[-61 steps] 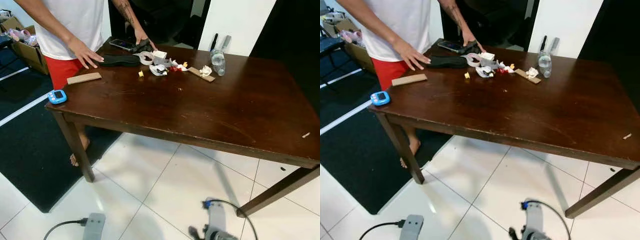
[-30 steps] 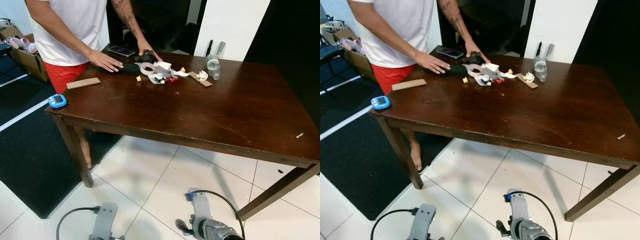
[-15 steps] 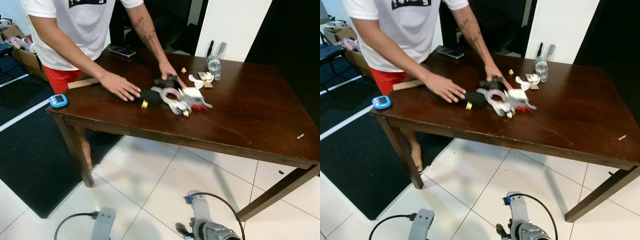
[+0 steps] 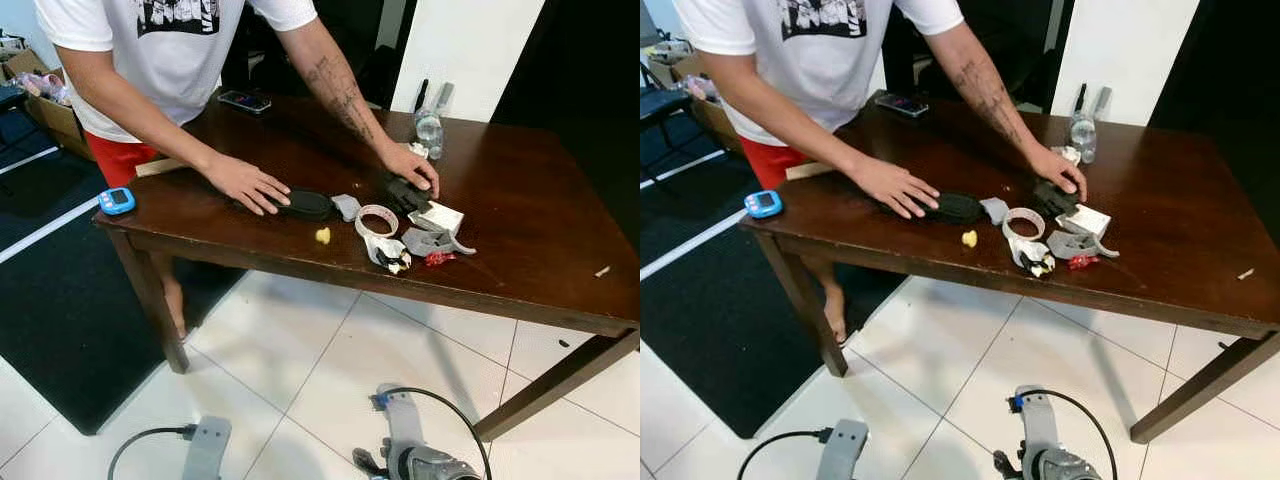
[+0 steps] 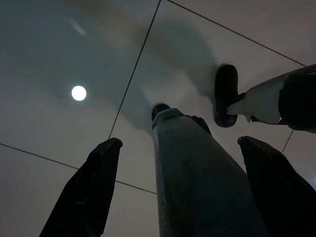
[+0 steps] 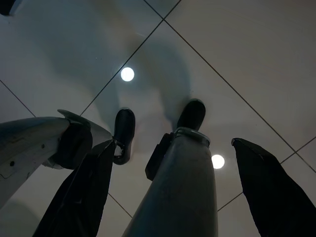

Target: Picking trash to rubbish bin

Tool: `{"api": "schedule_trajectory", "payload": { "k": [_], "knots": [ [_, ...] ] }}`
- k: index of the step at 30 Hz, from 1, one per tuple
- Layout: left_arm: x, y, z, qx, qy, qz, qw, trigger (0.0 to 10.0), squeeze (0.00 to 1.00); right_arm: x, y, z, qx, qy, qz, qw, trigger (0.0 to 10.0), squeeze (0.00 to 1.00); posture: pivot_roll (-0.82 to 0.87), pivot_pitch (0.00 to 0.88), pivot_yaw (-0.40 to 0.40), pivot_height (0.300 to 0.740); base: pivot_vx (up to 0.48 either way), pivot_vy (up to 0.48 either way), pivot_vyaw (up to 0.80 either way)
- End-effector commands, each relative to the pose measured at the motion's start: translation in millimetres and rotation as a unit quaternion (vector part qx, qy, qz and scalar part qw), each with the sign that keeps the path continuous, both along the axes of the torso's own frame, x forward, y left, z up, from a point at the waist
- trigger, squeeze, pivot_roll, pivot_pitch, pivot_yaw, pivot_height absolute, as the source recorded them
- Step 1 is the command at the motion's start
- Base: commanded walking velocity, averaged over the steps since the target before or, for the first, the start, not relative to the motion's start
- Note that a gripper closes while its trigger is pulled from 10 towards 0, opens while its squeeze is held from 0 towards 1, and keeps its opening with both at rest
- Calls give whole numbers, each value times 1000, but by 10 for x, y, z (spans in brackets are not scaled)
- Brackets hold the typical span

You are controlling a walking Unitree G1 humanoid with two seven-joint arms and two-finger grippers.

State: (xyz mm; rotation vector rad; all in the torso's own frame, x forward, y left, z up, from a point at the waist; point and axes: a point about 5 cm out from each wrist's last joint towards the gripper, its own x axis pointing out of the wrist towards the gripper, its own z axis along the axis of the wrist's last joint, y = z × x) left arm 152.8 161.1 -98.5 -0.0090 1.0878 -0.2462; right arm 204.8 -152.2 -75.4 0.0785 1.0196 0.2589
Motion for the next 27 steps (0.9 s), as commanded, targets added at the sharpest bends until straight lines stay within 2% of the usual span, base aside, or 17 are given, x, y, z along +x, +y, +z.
{"api": "schedule_trajectory", "payload": {
  "k": [1, 14, 27],
  "knots": [
    [-41, -16, -16, 0, 2, 1, 1000, 10000, 0, -47, -27, -24, 0, 9, -5, 1000, 10000, 0, 91, 49, -39, 740, 0, 0, 0],
    [-76, -11, -29, 1, 6, 2, 1000, 10000, 0, -54, -34, -28, -3, 10, -2, 1000, 10000, 0, 92, 50, -41, 740, 0, 0, 0],
    [-50, -22, -21, 3, 3, 0, 1000, 10000, 0, -44, -39, -23, -5, 8, -3, 1000, 10000, 0, 88, 42, -40, 740, 0, 0, 0]
  ]
}}
